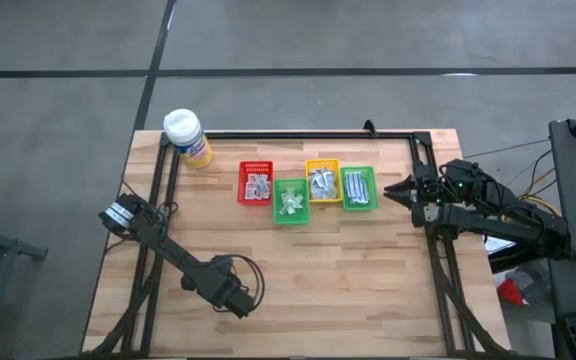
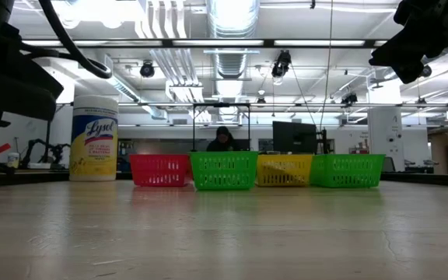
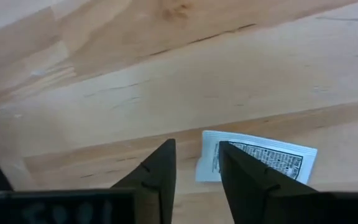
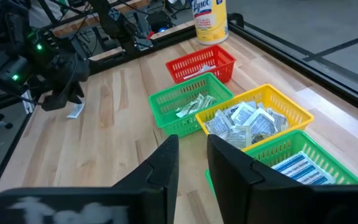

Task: Pick & Place First Aid Supplies
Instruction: Put the ointment pack into the red basket

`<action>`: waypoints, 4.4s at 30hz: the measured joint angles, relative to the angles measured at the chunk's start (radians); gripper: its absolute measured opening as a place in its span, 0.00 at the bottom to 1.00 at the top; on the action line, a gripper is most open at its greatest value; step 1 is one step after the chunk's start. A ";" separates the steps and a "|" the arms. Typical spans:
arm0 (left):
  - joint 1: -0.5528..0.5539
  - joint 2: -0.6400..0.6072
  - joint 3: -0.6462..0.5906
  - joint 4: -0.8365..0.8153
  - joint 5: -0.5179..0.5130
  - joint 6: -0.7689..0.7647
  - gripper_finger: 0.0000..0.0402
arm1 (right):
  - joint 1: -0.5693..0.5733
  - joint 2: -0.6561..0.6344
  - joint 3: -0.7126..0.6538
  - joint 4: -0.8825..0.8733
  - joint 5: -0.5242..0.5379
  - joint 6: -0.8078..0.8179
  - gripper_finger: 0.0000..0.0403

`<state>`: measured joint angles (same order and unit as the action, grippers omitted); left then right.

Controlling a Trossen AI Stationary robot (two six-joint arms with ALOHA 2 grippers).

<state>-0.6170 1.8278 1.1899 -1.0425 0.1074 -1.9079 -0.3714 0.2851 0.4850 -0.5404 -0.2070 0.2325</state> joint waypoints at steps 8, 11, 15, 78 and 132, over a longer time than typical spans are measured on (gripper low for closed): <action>0.000 -0.007 -0.061 0.107 0.003 0.012 0.29 | 0.000 0.000 0.000 0.000 0.000 0.000 0.21; 0.000 -0.009 -0.088 0.138 0.003 0.012 0.28 | 0.000 0.000 0.000 0.000 0.000 0.000 0.19; 0.000 -0.008 -0.132 0.200 0.004 0.012 0.26 | 0.000 0.000 0.000 0.000 0.000 0.000 0.17; 0.206 -0.466 -0.191 0.110 -1.124 0.131 0.00 | 0.000 0.000 -0.001 0.000 0.107 0.000 0.17; 1.116 -0.305 -0.037 0.402 -0.130 2.159 0.00 | 0.000 0.000 -0.001 0.001 0.107 -0.005 0.19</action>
<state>0.4989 1.5229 1.1534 -0.6404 -0.0230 0.2511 -0.3717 0.2849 0.4843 -0.5396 -0.1004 0.2276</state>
